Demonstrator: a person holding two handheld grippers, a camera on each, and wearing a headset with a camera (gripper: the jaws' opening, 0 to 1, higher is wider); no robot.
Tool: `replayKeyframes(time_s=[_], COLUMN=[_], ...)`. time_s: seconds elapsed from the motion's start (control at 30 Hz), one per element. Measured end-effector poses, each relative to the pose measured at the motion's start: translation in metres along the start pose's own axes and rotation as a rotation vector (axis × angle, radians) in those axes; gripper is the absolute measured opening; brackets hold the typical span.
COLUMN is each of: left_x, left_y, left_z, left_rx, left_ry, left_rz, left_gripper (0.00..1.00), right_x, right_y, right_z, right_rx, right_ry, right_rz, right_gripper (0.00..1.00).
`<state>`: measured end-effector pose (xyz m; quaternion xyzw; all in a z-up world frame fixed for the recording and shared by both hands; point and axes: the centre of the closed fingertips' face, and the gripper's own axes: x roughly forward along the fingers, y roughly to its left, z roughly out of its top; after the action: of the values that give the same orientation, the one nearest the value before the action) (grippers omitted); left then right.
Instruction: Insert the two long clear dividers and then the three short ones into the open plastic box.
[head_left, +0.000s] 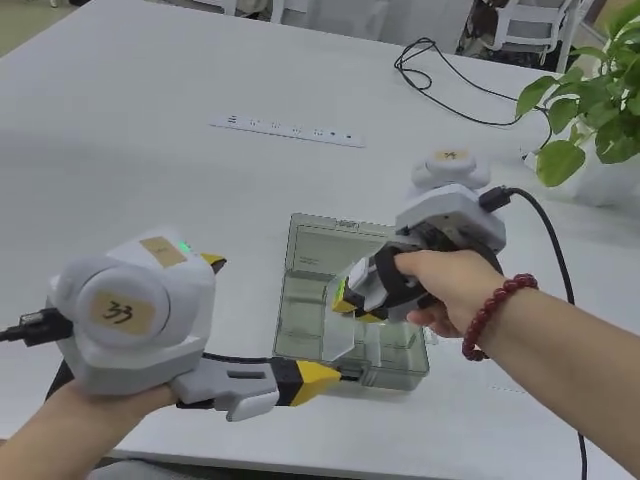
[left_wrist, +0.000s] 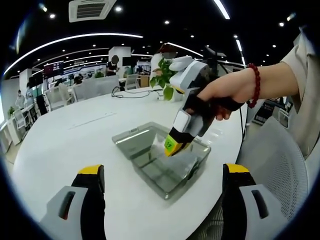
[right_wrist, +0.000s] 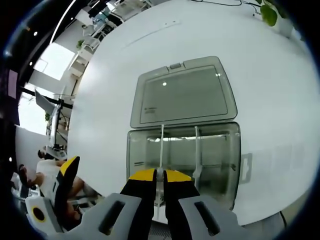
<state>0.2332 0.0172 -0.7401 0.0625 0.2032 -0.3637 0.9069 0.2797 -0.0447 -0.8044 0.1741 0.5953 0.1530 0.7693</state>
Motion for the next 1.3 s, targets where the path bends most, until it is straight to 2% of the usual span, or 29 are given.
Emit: replayKeyframes(time_s=[0.27,0.5,1.17,1.3], left_x=[0.000,-0.001,-0.001,-0.001], left_y=[0.003,0.003,0.003,0.003], left_z=[-0.003,-0.005,-0.005,-0.005], left_rx=[0.000,-0.001,0.007,0.009], left_ry=[0.011,0.017,0.023,0.022], left_rz=[0.002,0.001,-0.010,-0.009], left_gripper=[0.99,0.98,0.97,0.97], right_x=[0.004,0.003,0.010,0.015], right_y=[0.000,0.002,0.008,0.008], right_z=[-0.002,-0.001,-0.004,-0.005], right_rx=[-0.005,-0.056,-0.355,-0.383], right_ry=[0.017,0.049,0.117,0.114], right_rz=[-0.011,-0.033,-0.203,-0.222], right_gripper=[0.06,0.06,0.07,0.07])
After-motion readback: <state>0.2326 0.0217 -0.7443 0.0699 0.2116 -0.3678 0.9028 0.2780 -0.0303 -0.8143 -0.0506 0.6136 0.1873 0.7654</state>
